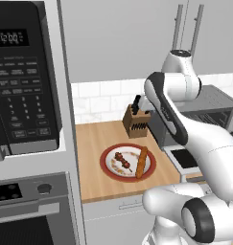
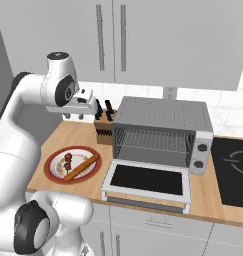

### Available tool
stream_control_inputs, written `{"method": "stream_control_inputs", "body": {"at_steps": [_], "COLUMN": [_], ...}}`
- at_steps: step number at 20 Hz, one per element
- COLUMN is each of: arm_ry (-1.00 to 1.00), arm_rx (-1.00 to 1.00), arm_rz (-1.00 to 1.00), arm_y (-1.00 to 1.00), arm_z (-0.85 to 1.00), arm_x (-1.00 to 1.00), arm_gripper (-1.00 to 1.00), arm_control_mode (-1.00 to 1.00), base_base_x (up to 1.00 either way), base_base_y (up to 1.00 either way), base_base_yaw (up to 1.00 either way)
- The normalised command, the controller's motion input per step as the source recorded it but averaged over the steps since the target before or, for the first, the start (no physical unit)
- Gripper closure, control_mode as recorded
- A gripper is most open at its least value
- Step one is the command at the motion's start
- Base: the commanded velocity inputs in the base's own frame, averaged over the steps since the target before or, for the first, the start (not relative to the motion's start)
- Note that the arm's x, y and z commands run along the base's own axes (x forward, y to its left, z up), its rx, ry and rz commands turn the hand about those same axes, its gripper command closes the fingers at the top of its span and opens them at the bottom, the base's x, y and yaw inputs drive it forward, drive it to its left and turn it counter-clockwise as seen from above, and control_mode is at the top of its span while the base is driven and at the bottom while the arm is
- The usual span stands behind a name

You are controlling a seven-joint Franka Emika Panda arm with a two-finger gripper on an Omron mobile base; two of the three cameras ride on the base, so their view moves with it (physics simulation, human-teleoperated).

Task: Pick up the kebab skewer and baguette bread, and place them inside the toaster oven. Close the toaster oven door and start by setting the timer.

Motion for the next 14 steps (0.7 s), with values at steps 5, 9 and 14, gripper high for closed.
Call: {"method": "stream_control_inputs", "body": {"at_steps": [5,9,14], "arm_ry": [-0.06,-0.23,-0.36], "arm_rx": [0.03,0.13,0.18], "arm_rz": [0.01,0.02,0.06], "arm_y": [-0.25,-0.85,-0.97], "arm_z": [-0.06,0.0,-0.14], "arm_x": [-0.27,-0.59,-0.49], "arm_gripper": [-1.0,-1.0,-1.0], "arm_control_mode": [-1.0,-1.0,-1.0], "base_base_x": [0.0,0.0,0.0], "base_base_y": [0.0,0.0,0.0], "base_base_yaw": [0.0,0.0,0.0]}}
